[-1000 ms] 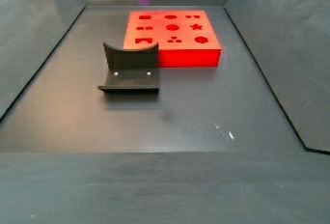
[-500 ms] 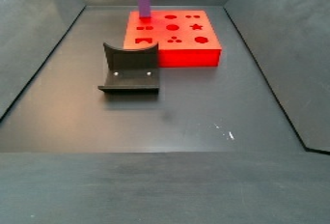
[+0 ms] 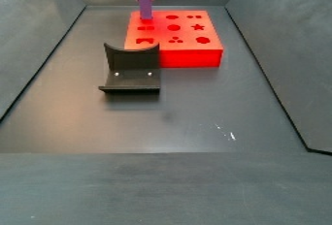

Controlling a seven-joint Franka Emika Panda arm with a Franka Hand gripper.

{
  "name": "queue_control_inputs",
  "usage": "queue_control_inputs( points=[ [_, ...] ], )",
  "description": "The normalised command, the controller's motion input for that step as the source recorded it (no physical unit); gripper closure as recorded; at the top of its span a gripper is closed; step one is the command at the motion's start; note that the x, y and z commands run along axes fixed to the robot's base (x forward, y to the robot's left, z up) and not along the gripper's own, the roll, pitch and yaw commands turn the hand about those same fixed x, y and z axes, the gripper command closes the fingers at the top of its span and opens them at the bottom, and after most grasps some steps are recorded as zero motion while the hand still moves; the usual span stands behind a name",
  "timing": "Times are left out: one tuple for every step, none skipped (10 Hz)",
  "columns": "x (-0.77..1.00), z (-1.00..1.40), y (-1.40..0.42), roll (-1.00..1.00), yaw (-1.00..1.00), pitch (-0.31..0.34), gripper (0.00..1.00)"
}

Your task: Insert the rectangle object.

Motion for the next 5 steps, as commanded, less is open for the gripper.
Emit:
queue_control_inputs(
  points=[
    [0.15,-0.54,-0.14,0.15,-0.14,0.000,1.00],
    [0.17,-0.47,-0.24,0.23,-0.12,0.014,1.00],
    [0.03,-0.34,-0.19,0.21,-0.12,0.027,1.00],
    [0.00,0.00,0.00,-0.03,0.00,-0.006,1.00],
    [0.00,0.00,0.00,0.00,0.00,0.000,1.00]
  ],
)
